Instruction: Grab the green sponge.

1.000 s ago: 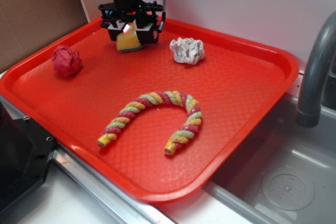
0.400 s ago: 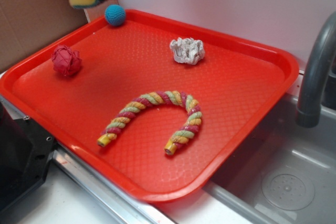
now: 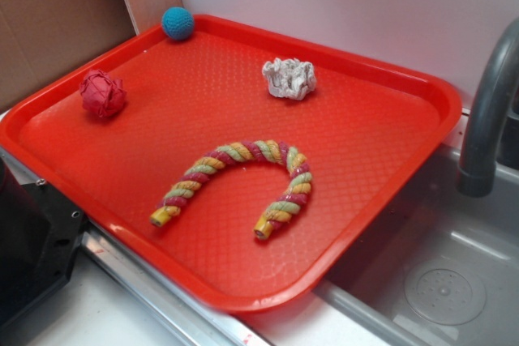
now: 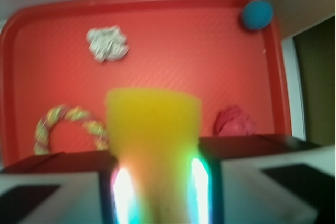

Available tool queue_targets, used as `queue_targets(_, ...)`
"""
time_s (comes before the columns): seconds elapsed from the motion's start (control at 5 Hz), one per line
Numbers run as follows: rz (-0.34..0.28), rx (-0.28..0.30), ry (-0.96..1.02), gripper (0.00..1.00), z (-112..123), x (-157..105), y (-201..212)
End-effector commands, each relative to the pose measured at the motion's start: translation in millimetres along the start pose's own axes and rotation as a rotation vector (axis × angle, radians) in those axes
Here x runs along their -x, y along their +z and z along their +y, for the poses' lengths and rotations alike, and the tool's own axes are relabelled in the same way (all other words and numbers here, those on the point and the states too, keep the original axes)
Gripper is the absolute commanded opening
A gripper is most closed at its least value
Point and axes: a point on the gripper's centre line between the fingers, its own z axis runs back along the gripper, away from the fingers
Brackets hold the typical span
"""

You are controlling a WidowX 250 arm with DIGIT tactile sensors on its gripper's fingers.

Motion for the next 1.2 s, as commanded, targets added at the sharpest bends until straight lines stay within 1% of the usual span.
queue_targets(0.0,-0.070,0.020,-0.013,0.00,11.3,-0.5,22.3)
queue_targets(0.8,-0.063,0.010,-0.011,0.00,10.8,-3.9,10.4)
queue_targets(1.0,-0.051,0.004,-0.004,0.00,11.9,-5.8,5.8)
